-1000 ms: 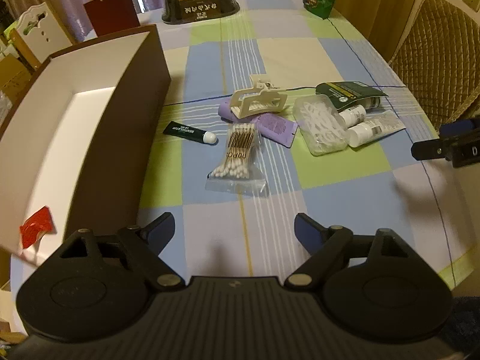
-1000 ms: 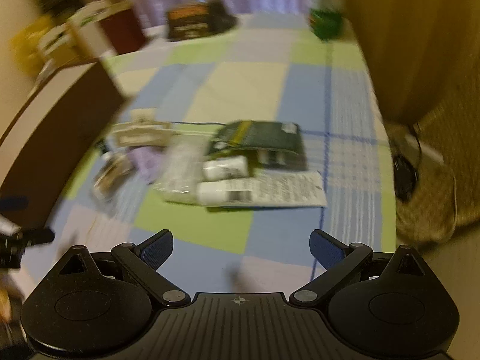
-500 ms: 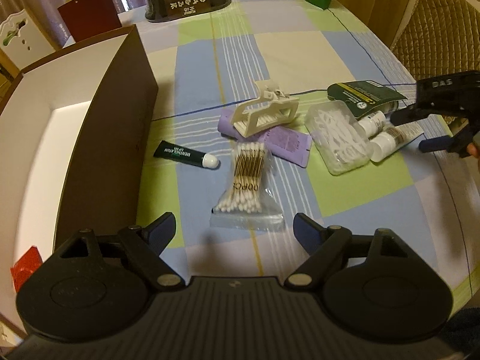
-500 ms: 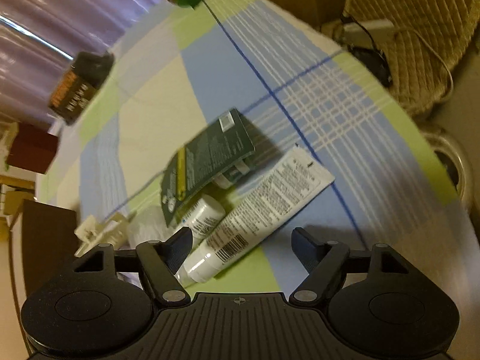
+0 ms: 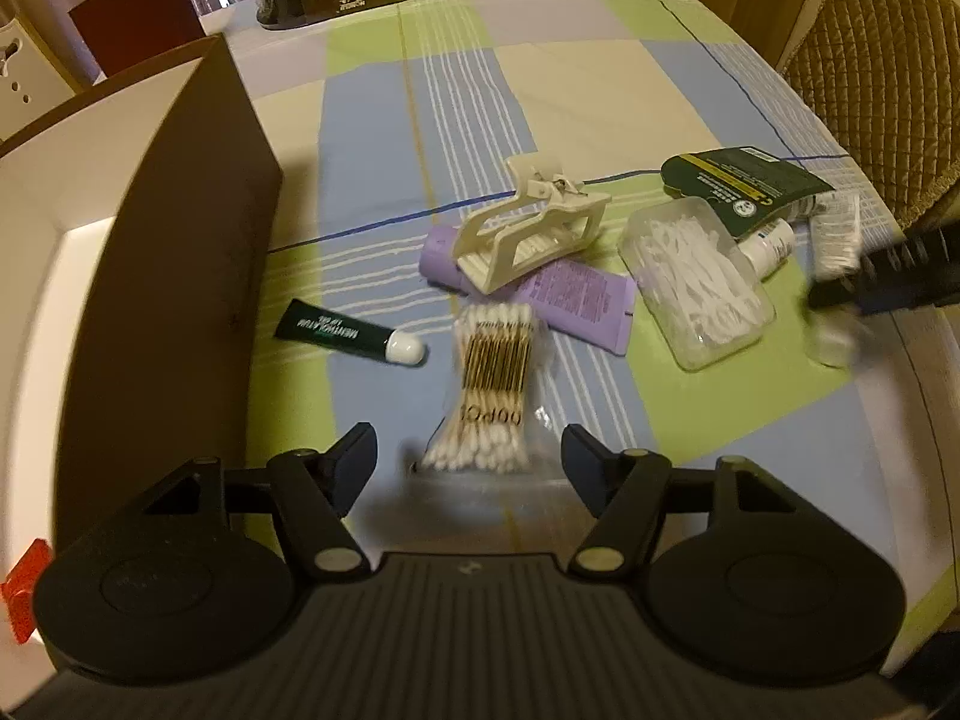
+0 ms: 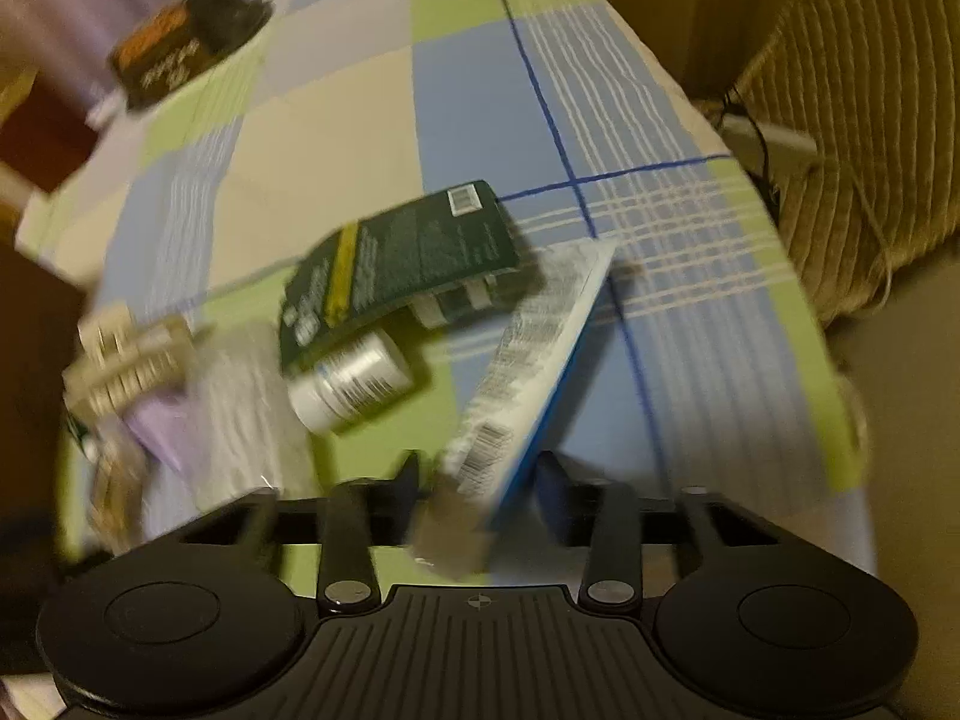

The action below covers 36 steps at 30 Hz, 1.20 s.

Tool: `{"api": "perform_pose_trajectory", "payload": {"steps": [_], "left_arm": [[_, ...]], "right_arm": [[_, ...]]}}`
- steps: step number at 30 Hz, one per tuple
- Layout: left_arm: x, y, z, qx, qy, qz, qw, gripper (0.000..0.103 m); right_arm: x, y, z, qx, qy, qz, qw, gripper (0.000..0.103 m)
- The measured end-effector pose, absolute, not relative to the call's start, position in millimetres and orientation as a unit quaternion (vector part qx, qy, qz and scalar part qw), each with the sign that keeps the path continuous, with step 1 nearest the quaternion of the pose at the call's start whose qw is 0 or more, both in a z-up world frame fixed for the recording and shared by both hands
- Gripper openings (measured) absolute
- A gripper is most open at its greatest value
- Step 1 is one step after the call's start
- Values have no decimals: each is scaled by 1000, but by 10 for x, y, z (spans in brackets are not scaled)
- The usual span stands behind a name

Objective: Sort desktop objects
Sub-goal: 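Grasp the cotton swab bag with the left tool while the right tool grasps the white tube, then lift and carry the swab bag and white tube with both tools over the box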

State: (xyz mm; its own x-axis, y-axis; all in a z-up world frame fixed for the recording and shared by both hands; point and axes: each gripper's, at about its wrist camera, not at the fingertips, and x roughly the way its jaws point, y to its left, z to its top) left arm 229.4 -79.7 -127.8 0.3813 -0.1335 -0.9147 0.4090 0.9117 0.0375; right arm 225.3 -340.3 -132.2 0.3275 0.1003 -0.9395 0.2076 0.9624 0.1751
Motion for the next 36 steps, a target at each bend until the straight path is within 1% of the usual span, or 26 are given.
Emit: {"api": "perform_pose_trajectory", "payload": {"steps": [6, 7, 8, 9, 10, 11, 13, 14, 15, 16, 18, 20, 25, 26, 27, 29, 31, 33, 36], "left_arm": [[2474, -898, -1441, 127, 537, -155, 819, 64], [2505, -913, -1484, 127, 541, -154, 817, 62], [2523, -918, -1523, 125, 545, -155, 815, 51], [2539, -921, -1561, 123, 548, -156, 812, 48], [2533, -910, -1560, 116, 548, -161, 813, 37], [2524, -898, -1553, 109, 546, -167, 813, 30], [2454, -875, -1537, 110, 549, -174, 810, 21], [2405, -853, -1529, 109, 553, -178, 807, 21], [2356, -832, -1520, 108, 557, -182, 803, 21], [2283, -799, -1513, 106, 562, -184, 799, 21], [2158, -733, -1503, 101, 571, -185, 793, 22], [2070, -673, -1495, 96, 577, -180, 791, 26], [2121, -650, -1487, 93, 572, -171, 797, 26], [2131, -664, -1486, 98, 569, -171, 799, 26], [2137, -678, -1487, 102, 567, -172, 799, 26], [2109, -703, -1486, 112, 564, -172, 800, 25], [2078, -718, -1478, 116, 563, -178, 798, 19], [2045, -715, -1473, 112, 567, -187, 794, 18], [1966, -687, -1437, 107, 570, -207, 788, 17]], "right_arm": [[2044, -3564, -1329, 118, 577, -18, 808, 39], [2022, -3575, -1330, 118, 576, -14, 809, 39], [1998, -3583, -1332, 119, 574, -10, 810, 39], [1975, -3592, -1333, 120, 573, -6, 811, 39], [1952, -3601, -1335, 120, 571, -3, 812, 39], [1929, -3606, -1335, 120, 570, 3, 812, 39], [1910, -3589, -1321, 118, 566, 7, 816, 41], [1903, -3578, -1313, 117, 564, 9, 818, 53], [1895, -3570, -1301, 114, 558, 8, 822, 70], [1889, -3558, -1283, 109, 551, 6, 827, 72], [1918, -3519, -1274, 93, 540, 8, 836, 72], [1970, -3487, -1285, 78, 534, 7, 842, 72], [2095, -3435, -1390, 53, 536, -7, 843, 72], [2090, -3405, -1401, 39, 532, -7, 846, 69], [2073, -3356, -1407, 11, 526, -7, 850, 54], [2015, -3311, -1403, -11, 518, 8, 855, 35], [1960, -3304, -1401, -12, 521, 11, 853, 33], [1897, -3328, -1398, -2, 526, 8, 850, 30], [1758, -3422, -1382, 49, 539, 2, 841, 29]]}}
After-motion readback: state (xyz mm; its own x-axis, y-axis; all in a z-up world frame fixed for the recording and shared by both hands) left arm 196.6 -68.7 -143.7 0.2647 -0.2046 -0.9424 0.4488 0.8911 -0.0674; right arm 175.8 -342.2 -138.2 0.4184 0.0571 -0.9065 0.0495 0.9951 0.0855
